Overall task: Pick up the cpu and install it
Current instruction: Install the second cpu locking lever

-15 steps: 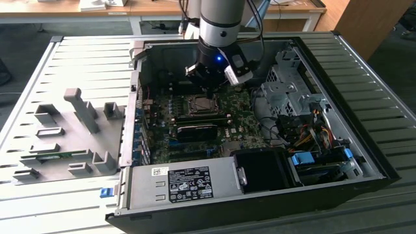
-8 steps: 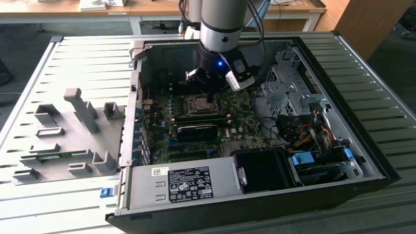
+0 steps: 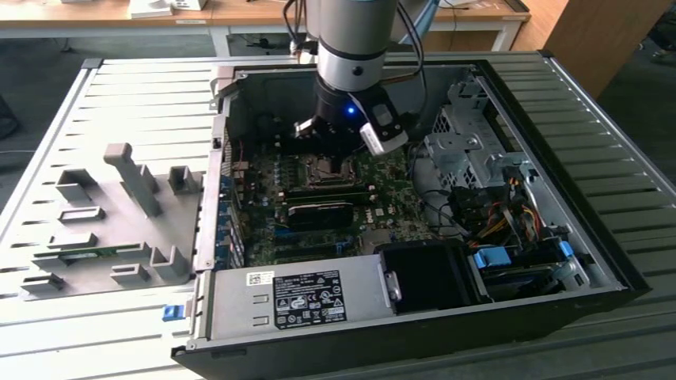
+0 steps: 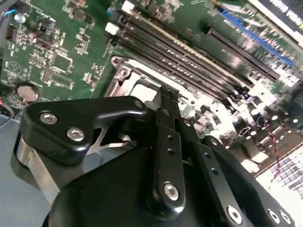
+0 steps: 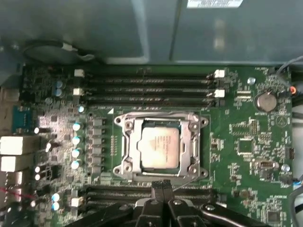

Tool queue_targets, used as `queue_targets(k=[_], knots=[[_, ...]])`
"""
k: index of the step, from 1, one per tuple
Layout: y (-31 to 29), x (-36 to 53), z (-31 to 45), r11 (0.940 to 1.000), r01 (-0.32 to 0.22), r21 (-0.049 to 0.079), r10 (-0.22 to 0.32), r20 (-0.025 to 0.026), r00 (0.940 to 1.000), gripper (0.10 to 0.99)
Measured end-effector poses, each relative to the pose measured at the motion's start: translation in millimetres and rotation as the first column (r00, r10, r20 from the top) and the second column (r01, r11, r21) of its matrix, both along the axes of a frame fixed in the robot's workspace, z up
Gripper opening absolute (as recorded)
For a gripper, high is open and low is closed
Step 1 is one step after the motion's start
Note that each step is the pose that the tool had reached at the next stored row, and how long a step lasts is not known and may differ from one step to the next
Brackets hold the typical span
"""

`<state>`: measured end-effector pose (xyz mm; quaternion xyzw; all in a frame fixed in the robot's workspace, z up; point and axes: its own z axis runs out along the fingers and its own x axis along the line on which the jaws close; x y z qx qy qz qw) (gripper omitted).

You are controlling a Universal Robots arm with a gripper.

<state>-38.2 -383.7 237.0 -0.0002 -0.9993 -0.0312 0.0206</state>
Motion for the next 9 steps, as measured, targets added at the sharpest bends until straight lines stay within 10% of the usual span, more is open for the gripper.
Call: queue_targets(k=[9], knots=[[-4.5,-16.7,-0.9,1.0000,0.000,0.000,0.000,0.0001,1.0000,0.106]])
